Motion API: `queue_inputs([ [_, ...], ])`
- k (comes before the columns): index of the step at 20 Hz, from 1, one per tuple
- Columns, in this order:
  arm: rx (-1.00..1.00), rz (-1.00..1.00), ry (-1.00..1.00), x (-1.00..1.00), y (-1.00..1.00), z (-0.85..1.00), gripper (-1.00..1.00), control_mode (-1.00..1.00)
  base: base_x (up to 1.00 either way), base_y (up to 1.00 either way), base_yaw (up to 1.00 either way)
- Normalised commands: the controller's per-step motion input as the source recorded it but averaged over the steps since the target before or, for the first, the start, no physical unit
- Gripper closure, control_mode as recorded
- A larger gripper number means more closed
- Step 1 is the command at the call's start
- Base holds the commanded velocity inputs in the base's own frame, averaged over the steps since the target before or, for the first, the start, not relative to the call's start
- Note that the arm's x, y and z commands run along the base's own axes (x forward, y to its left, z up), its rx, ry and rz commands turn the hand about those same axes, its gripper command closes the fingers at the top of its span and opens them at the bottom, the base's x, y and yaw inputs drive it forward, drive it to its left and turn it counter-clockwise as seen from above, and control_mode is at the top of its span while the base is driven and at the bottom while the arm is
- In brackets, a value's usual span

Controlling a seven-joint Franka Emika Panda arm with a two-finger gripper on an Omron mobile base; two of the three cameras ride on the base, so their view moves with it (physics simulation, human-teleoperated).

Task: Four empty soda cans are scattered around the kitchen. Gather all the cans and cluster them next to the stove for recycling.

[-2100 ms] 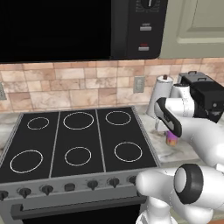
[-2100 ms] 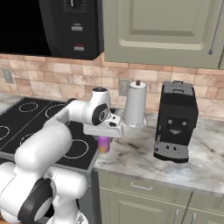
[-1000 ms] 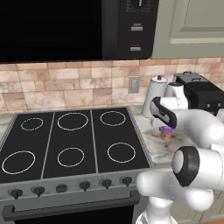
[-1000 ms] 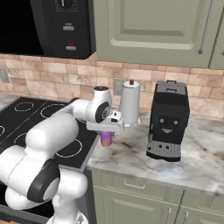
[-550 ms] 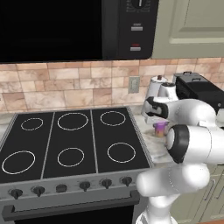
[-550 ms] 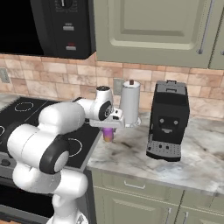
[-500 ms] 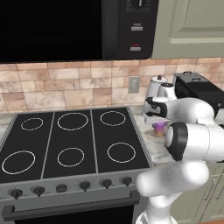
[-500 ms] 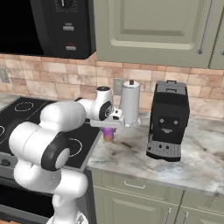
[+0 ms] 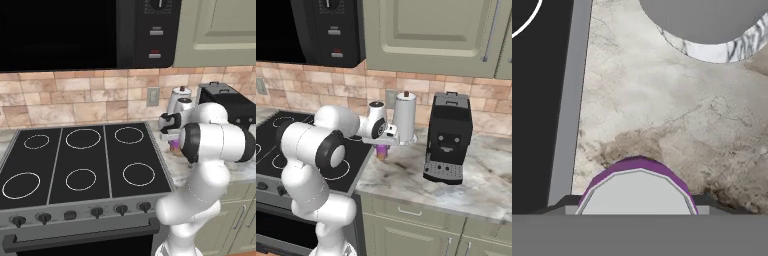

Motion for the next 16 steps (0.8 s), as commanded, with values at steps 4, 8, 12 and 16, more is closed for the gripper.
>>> queue_inputs([
  [4,0.00,0.00,-0.05,0.52,0.00,-0.12,1.00,-1.00,0.00,0.00,0.00],
  [8,0.01,0.01,0.00,0.39,0.00,-0.24,1.00,-1.00,0.00,0.00,0.00],
  [12,0.00,0.01,0.01,0.23,0.00,-0.38,1.00,-1.00,0.00,0.00,0.00],
  [16,0.01,0.00,0.00,0.10,-0.06,-0.41,1.00,-1.00,0.00,0.00,0.00],
])
